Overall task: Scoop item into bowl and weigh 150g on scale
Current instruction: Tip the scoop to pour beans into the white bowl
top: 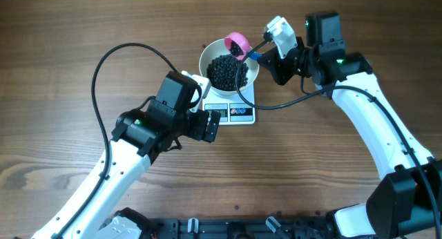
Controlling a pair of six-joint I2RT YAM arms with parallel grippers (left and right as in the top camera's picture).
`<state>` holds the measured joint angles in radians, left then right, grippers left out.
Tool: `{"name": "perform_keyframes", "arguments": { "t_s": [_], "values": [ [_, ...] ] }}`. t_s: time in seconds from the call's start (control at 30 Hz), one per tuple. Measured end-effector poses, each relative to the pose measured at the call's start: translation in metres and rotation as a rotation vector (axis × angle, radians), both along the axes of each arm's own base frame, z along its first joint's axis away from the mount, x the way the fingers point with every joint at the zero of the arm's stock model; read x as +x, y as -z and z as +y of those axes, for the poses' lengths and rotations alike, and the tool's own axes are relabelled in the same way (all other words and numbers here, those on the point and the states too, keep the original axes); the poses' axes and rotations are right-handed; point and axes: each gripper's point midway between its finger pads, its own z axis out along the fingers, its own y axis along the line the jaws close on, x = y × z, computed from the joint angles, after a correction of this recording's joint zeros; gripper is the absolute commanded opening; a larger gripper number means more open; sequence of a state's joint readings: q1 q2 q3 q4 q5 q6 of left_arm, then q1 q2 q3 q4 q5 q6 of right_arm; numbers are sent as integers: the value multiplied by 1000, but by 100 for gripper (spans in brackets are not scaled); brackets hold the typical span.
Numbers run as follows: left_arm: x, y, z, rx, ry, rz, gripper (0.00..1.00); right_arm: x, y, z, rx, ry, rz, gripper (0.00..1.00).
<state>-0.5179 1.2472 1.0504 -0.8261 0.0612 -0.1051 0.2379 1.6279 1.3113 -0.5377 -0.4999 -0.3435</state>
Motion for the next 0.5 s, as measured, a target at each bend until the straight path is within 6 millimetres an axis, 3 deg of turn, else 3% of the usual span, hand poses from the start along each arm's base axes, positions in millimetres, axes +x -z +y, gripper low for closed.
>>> {"name": "perform_keyframes", "arguments": {
  "t_s": [0.5],
  "values": [
    [0,0,0,0,0,0,100,-1,5,6,-106,-54,-73,4]
  ]
}}
